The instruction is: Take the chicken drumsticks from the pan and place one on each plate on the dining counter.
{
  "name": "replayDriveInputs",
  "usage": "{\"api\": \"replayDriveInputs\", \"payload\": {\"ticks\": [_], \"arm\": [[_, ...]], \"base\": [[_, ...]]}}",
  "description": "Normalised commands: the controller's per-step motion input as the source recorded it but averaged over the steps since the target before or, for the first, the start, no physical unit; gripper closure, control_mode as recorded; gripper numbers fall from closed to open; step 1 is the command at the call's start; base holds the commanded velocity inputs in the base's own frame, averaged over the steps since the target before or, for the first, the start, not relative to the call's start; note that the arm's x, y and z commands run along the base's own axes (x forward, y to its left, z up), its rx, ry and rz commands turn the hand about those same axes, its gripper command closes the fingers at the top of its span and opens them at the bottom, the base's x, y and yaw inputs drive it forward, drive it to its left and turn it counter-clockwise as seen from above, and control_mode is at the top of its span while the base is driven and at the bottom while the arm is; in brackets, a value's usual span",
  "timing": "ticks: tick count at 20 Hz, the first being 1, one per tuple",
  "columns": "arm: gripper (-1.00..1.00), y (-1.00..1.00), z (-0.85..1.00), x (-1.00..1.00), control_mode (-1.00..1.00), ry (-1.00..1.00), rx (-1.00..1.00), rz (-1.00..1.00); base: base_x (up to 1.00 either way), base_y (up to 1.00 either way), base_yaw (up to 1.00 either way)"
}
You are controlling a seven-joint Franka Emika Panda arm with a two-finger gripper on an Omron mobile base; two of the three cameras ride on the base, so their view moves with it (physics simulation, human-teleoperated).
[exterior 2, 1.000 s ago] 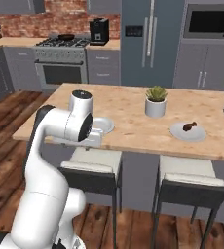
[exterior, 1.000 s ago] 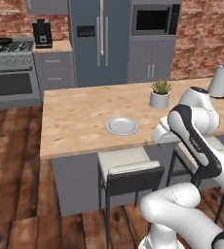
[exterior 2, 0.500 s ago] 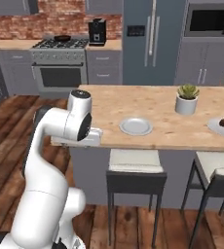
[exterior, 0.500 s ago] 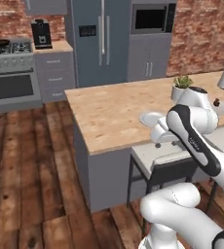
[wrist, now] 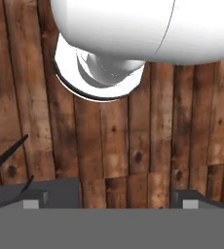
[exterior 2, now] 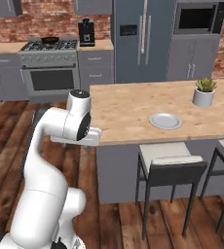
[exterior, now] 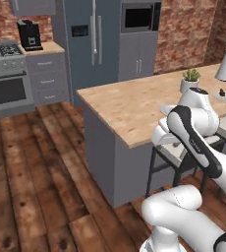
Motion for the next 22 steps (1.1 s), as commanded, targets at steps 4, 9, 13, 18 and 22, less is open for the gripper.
{"api": "replayDriveInputs", "payload": {"ticks": [4,9,13,18,22], "arm": [[-1.00,0.00,0.00,0.00,1.00,0.00,0.00,0.00],[-1.00,0.00,0.00,0.00,1.00,0.00,0.00,0.00],[-1.00,0.00,0.00,0.00,1.00,0.00,0.00,0.00],[-1.00,0.00,0.00,0.00,1.00,0.00,0.00,0.00],[-1.00,0.00,0.00,0.00,1.00,0.00,0.00,0.00]], "base": [[0.32,1.00,-0.34],[0.61,1.00,-0.32],[0.84,1.00,-0.26],[0.67,1.00,-0.29],[0.49,1.00,-0.31]]}}
